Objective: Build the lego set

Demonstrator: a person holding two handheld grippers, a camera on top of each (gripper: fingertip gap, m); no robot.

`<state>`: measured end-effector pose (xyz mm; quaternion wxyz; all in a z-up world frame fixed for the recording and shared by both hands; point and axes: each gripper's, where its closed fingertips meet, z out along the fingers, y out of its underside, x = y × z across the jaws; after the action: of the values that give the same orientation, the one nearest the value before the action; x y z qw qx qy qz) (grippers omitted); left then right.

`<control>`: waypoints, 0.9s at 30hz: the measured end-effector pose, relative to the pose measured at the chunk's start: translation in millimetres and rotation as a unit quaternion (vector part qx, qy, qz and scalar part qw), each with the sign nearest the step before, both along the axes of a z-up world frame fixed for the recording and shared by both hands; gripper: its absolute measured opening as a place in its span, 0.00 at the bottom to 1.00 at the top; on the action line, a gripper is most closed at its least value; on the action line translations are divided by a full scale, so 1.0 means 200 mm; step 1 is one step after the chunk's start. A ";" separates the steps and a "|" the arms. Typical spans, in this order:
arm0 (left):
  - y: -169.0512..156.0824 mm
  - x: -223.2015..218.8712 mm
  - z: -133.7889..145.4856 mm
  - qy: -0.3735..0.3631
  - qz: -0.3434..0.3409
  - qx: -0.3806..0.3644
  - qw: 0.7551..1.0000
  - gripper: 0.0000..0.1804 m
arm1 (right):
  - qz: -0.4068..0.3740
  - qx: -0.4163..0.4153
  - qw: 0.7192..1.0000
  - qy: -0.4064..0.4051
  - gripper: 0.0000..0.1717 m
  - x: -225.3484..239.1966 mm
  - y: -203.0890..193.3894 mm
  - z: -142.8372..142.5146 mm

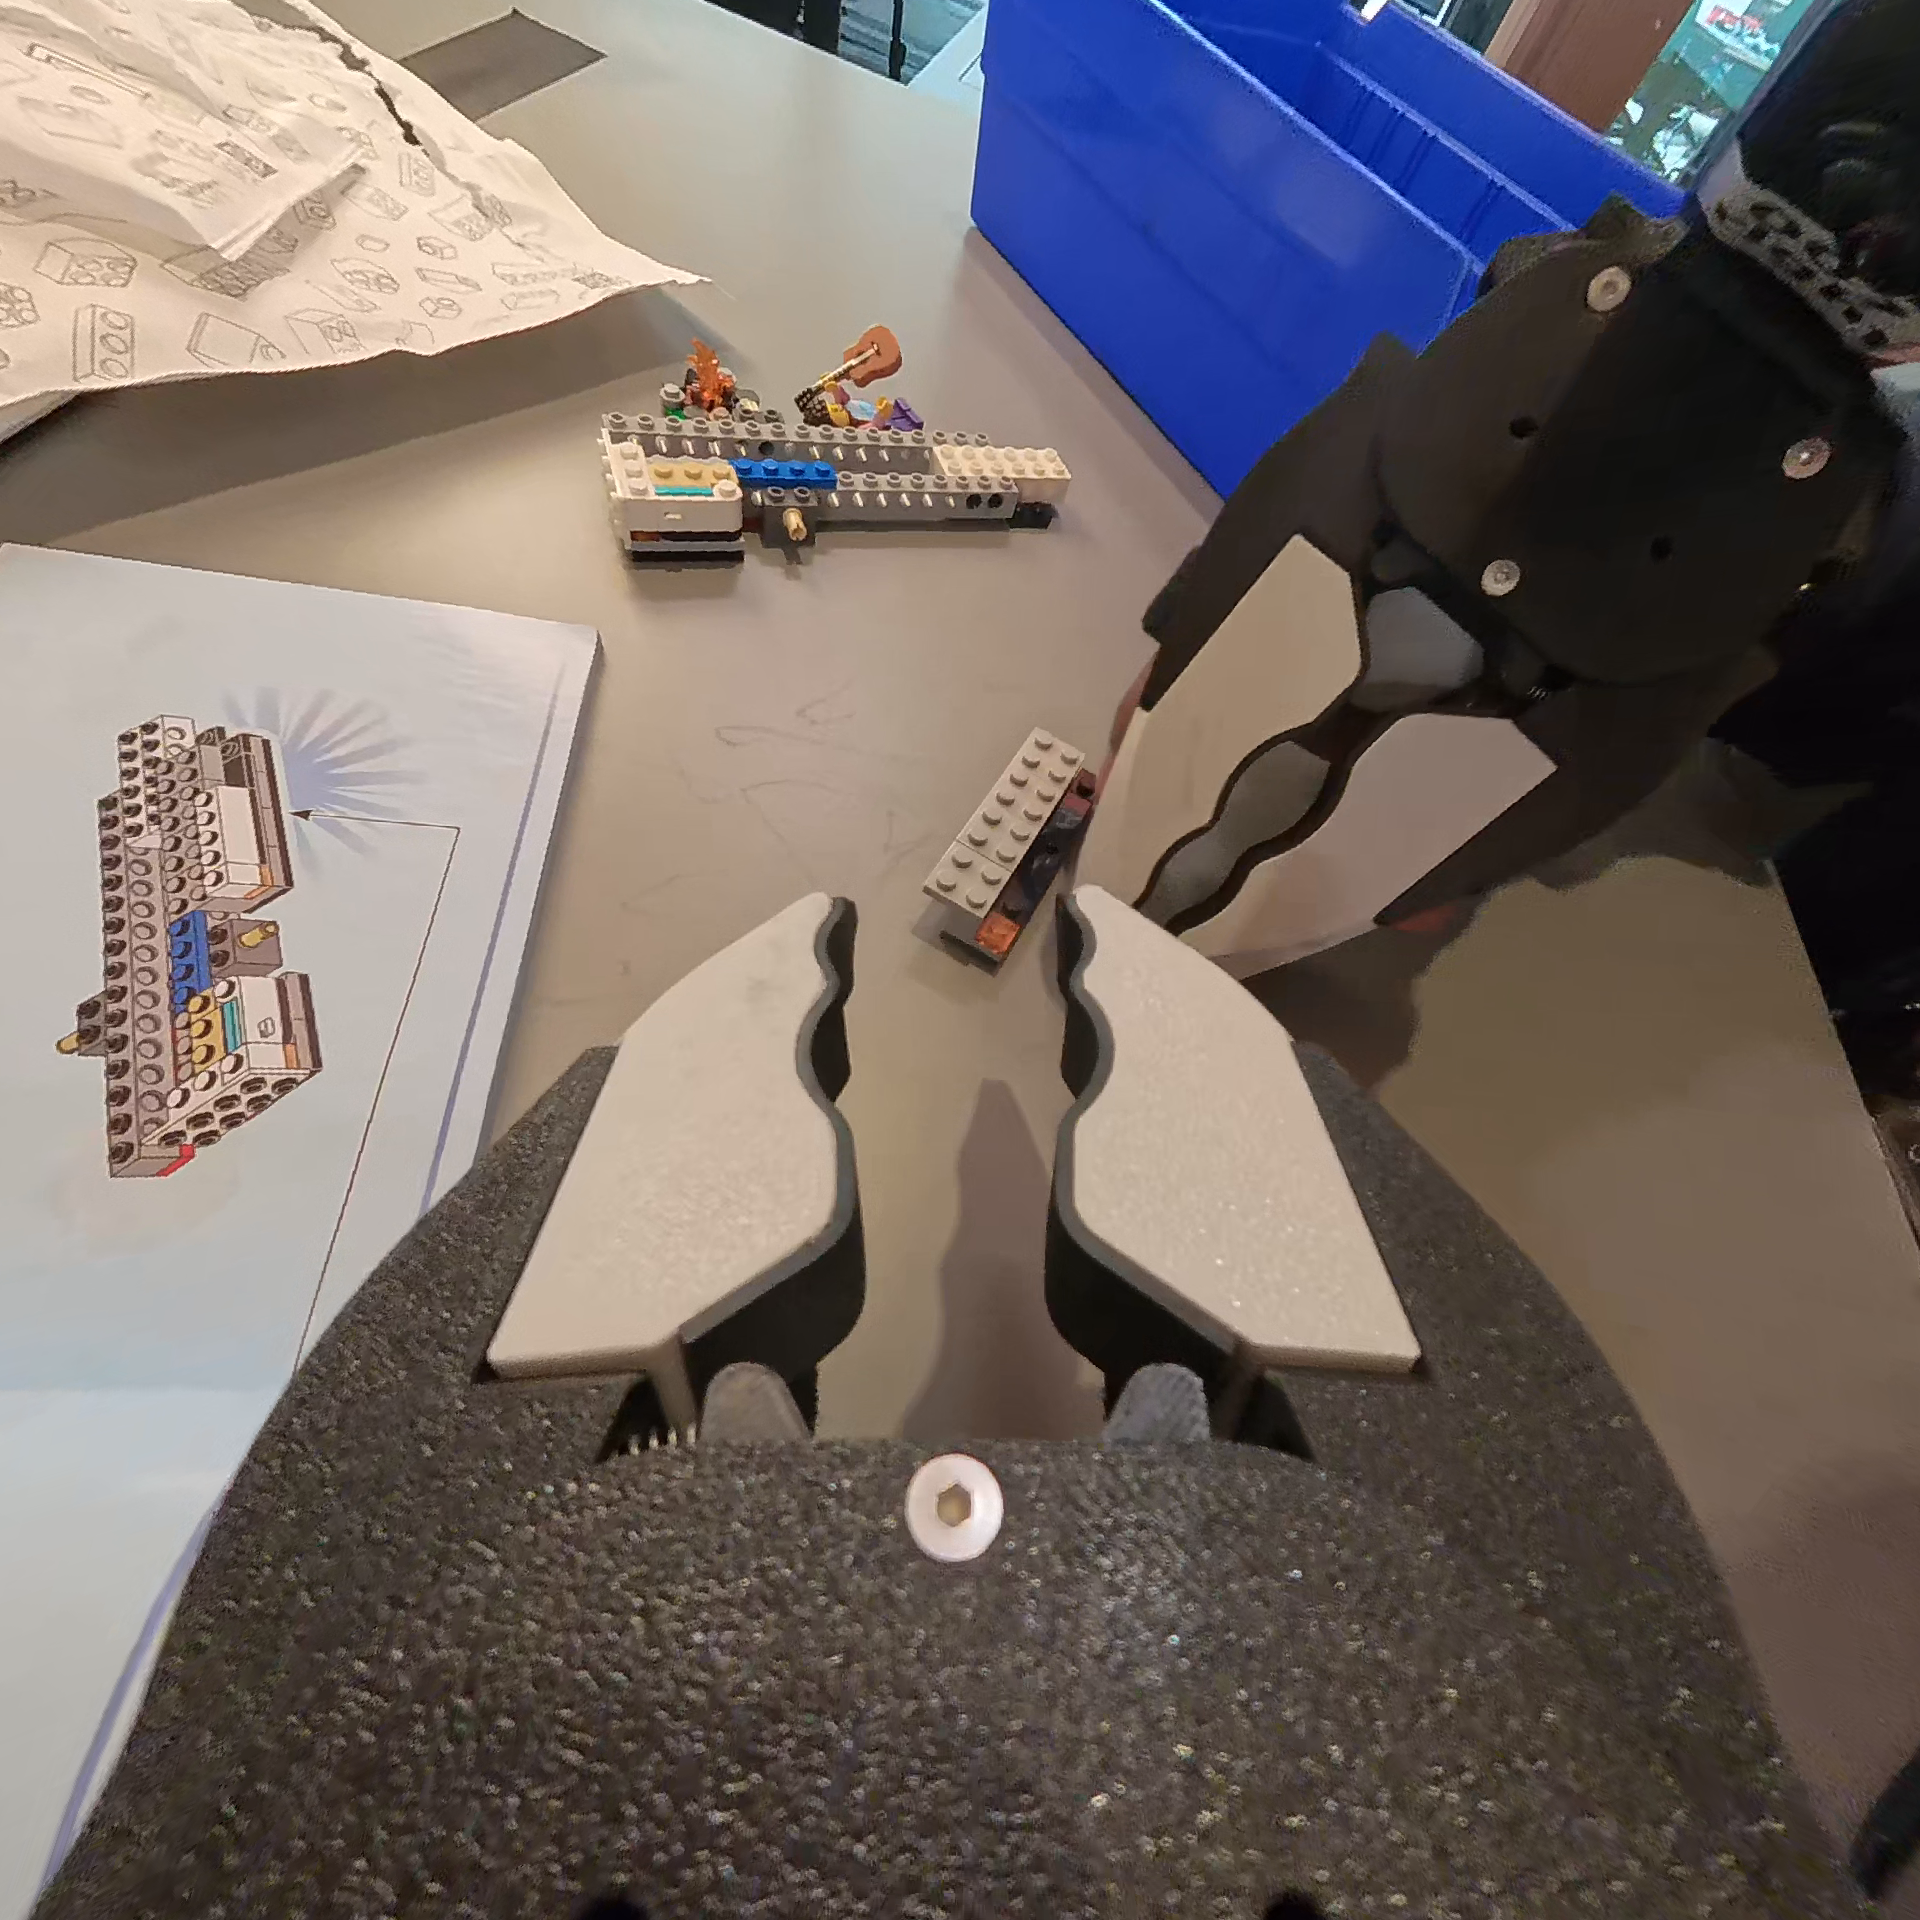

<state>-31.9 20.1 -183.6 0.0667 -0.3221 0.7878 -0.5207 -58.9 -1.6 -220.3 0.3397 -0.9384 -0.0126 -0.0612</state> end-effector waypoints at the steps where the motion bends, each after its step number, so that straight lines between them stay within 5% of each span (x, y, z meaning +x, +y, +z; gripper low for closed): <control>1: 0.01 0.00 0.00 0.001 0.002 0.000 1.000 0.21 | 0.018 -0.003 1.000 -0.002 0.05 0.00 0.02 -0.01; 5: 0.03 0.00 0.00 0.001 0.008 0.001 1.000 0.21 | 0.025 0.003 0.999 -0.020 0.14 0.02 0.03 0.01; 10: 0.03 0.00 -0.02 0.002 0.009 0.015 1.000 0.21 | -0.094 0.095 0.991 -0.007 0.22 0.11 -0.10 0.11; 16: 0.03 0.00 -0.04 0.008 0.006 0.026 1.000 0.21 | -0.147 0.072 0.986 -0.009 0.37 0.25 -0.20 0.01; 20: 0.02 0.00 -0.05 0.011 0.002 0.033 0.999 0.21 | -0.111 0.039 0.993 0.018 0.35 0.24 -0.17 -0.04; 24: 0.02 0.00 -0.04 0.010 0.004 0.025 1.000 0.21 | -0.068 0.022 0.996 0.051 0.18 0.20 -0.12 -0.05; 27: 0.04 0.01 -0.01 0.009 0.014 0.005 1.000 0.21 | -0.077 0.025 0.994 0.067 0.17 0.22 -0.09 -0.04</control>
<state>-29.3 28.4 -186.5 0.0684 -0.3374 0.7862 -0.5132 -14.7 -20.5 -228.3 0.3577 -0.9297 0.0844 -0.0245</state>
